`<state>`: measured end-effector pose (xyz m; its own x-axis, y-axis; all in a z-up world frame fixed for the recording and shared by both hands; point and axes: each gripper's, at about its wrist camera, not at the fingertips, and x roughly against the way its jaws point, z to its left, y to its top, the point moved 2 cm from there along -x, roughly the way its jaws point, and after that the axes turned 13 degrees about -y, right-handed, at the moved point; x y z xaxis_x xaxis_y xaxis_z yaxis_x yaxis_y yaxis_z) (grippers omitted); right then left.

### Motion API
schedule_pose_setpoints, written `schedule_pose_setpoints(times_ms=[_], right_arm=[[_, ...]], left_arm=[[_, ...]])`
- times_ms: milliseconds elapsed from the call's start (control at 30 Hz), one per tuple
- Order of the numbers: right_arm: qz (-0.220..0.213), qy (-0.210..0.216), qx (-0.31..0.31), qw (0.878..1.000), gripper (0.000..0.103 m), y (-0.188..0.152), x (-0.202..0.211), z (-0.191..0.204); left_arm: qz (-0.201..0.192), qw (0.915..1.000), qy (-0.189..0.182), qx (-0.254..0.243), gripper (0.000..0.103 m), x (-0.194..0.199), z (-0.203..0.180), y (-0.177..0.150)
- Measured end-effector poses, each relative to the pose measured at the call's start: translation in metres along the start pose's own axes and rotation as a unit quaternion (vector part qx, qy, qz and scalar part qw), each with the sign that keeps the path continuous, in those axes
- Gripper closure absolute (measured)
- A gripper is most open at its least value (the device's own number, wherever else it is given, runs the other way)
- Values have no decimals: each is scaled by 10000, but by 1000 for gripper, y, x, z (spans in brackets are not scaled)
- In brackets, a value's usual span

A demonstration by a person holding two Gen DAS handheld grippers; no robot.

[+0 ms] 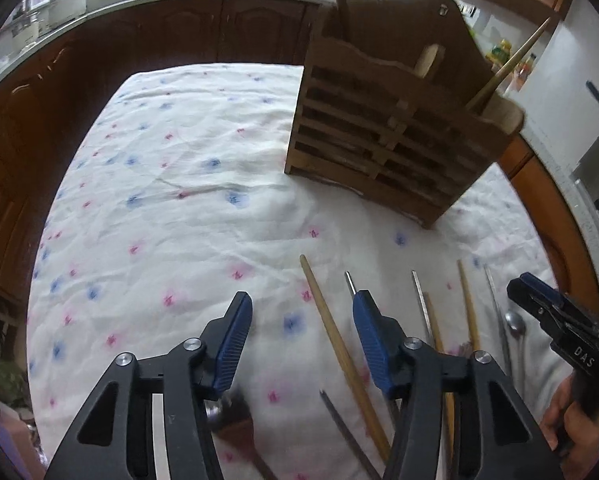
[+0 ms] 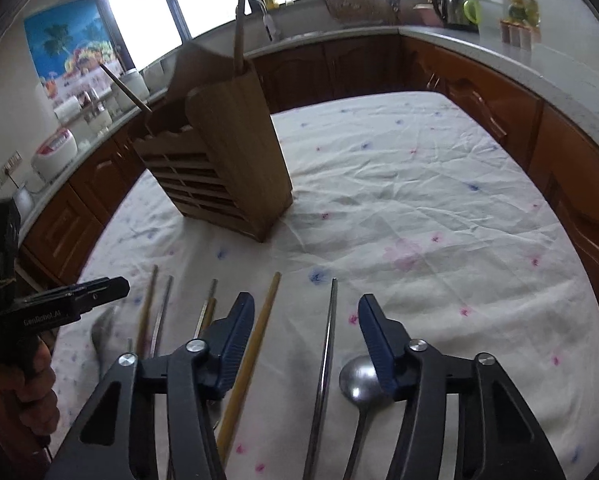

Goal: Organize utensils
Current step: 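Grasp a wooden chopstick with the left tool while the right tool grasps a metal chopstick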

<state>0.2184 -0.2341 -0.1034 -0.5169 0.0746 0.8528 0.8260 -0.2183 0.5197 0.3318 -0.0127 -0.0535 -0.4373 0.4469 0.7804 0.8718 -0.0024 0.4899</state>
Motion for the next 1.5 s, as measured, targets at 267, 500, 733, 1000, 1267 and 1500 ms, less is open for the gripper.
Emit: schedule_pose_setpoints(times_ms=[267,500,733,1000,1267,1500], right_arm=[[241,-266,222,9991,69,3,-31,1],[182,-601,762,9951,84,3,-31,14],[227,-298,555,9978,98,6,-32,12],[-65,238,76,9997,99,12,6,1],[-601,404,-43,9974,99,24,53,3],[-1053,585,-242,9924,99,30,91,2]], left_arm=[[253,9990,247,-270,55,-35,-5,9],[198,9951,549,-803,89,-48,-23,4],[186,9973,255,-663,96,-51,-24,4],[-121,9988,-298,-361,100,-17,-18,5],[-579,9947,-799,-295,100,40,-22,-1],[-1062,9873,-1128,-342,100,94,-28,-12]])
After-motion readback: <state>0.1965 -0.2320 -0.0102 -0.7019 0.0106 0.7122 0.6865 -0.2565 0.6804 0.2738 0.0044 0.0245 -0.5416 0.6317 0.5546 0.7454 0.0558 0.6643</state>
